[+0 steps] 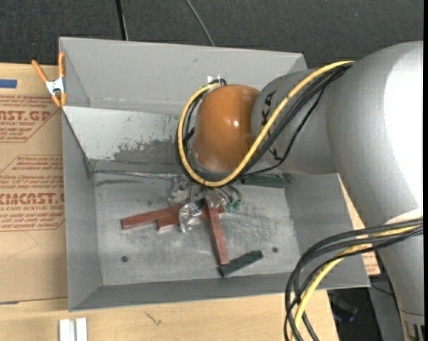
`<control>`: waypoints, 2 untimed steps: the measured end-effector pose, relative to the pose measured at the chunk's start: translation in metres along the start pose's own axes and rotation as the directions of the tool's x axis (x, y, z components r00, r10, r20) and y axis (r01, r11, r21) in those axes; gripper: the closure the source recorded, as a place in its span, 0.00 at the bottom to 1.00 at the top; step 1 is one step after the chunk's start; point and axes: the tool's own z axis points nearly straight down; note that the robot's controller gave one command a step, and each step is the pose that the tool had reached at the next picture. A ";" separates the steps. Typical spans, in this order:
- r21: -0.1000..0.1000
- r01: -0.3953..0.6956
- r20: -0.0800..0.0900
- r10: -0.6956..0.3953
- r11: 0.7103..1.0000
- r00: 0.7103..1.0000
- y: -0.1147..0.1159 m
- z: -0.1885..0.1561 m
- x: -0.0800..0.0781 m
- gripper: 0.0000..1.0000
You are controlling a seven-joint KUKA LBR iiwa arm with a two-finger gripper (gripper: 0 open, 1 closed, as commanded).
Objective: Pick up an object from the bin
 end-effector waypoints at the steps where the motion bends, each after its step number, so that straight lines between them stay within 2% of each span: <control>1: 0.000 0.000 0.000 0.000 1.000 1.000 0.000 -0.002 0.000 1.00; 2: -0.001 0.000 -0.010 0.000 1.000 1.000 0.001 -0.015 0.003 1.00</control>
Offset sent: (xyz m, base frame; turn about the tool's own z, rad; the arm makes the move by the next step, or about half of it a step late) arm 0.0001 -0.0001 0.0702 0.0000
